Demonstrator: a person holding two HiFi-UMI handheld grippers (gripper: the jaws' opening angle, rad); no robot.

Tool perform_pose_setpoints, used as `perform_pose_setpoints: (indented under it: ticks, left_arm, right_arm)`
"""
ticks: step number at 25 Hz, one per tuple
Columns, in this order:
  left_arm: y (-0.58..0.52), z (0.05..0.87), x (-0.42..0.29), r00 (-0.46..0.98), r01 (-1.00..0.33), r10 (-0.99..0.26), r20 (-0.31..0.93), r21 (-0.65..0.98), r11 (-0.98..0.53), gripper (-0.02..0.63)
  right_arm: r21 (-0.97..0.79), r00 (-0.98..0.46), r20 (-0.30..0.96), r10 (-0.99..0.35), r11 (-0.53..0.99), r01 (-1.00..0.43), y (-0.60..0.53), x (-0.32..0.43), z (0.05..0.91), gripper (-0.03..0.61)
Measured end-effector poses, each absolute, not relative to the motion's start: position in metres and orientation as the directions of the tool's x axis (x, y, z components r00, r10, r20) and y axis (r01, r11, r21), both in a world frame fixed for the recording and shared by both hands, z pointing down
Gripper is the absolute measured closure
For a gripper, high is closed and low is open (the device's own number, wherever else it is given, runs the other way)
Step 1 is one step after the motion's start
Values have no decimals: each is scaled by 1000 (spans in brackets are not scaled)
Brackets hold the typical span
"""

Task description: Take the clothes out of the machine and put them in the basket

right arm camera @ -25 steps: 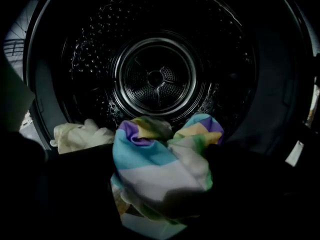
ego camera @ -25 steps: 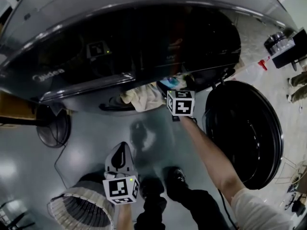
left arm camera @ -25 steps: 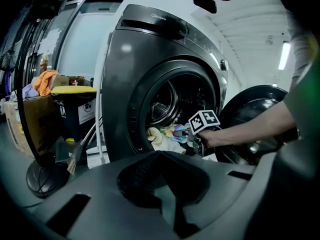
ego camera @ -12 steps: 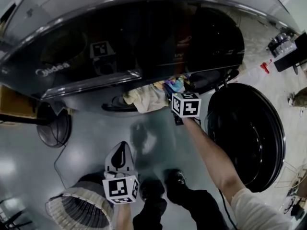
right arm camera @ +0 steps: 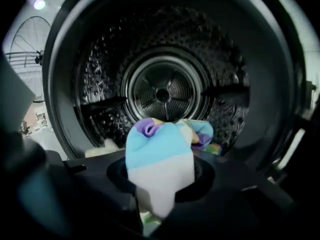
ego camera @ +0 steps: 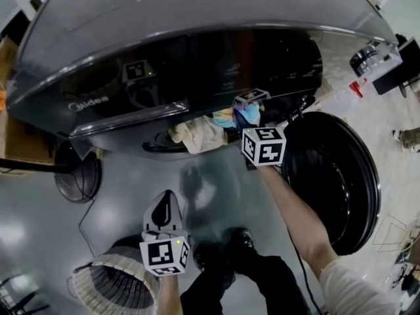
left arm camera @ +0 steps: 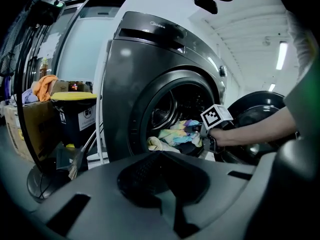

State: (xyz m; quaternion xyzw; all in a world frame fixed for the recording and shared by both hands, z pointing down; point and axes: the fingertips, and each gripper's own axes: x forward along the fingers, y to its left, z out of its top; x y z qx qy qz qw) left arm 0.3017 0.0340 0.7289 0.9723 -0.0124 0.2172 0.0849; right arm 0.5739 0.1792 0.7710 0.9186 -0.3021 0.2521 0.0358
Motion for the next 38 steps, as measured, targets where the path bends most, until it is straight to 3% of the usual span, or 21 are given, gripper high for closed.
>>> perform_pose_setpoints:
  ticks: [9,23,32,38]
  left_arm:
    - [46,659,284,903,-63,25,430,190,-980,597]
    - [33,549,224,907,-172,-71,415,210,-963,597]
    - [-18,510,164,878,-359,-253,407,207,-910,597]
    - [-72,503,81,792,-564,-460,402,192,-803,597]
  right_arm:
    - [-58,721,401,-564,-802,-595,203,525,647,430]
    - [6,624,428,-654,-688,-725,206,396,538,430]
    - [9,467,409,-784,-509,-861,134,334,496,430]
    - [-21,239,389,-890,-267,-963,44,257,489,430]
